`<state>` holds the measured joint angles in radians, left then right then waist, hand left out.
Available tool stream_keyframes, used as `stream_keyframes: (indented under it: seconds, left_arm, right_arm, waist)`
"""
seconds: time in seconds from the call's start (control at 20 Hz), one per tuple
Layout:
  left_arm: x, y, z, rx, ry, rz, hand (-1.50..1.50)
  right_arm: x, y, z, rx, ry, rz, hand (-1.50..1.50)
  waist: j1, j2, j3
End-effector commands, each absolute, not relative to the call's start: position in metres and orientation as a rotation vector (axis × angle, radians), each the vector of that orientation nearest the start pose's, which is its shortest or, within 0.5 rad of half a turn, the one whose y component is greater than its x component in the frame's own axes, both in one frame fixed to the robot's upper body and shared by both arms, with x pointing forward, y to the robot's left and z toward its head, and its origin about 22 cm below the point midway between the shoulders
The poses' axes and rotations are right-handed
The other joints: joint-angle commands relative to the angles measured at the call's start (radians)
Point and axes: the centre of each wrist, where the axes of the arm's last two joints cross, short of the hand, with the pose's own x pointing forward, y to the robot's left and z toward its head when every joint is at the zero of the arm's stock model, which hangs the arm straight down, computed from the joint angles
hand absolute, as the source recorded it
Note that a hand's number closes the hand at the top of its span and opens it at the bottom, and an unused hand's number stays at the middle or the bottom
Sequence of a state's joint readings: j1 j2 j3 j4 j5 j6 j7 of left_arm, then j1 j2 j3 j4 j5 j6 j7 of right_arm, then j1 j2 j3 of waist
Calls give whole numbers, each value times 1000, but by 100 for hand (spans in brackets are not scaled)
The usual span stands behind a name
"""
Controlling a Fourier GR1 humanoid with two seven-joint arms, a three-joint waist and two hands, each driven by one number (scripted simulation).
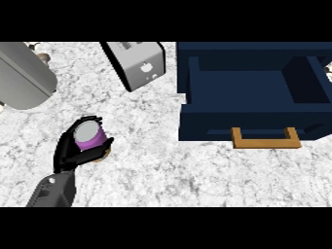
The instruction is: Pick up the can, place it into the drawer and close the drawer
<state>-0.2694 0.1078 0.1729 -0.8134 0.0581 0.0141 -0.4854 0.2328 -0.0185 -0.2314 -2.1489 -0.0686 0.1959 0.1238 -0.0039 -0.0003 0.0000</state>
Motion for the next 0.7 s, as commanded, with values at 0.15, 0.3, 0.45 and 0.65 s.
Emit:
stream_keyframes:
  seconds: [0.15,0.3,0.45,0.65]
  left_arm:
    - [280,263,-86,18,-1590,80,150]
    - [287,232,-81,11,-1598,84,150]
    - [301,235,-59,-55,-1644,70,150]
    - [288,264,-64,35,-1661,120,150]
  right_arm:
    - [165,-305,102,-172,-1811,-18,-150]
    - [143,-299,92,-172,-1817,-20,-150]
    - [137,-311,107,-159,-1808,8,-150]
    - [146,-307,103,-153,-1829,-30,-150]
  waist:
    - [4,-1,0]
    - [1,-1,0]
    - [-1,-2,0]
    - [2,-1,0]
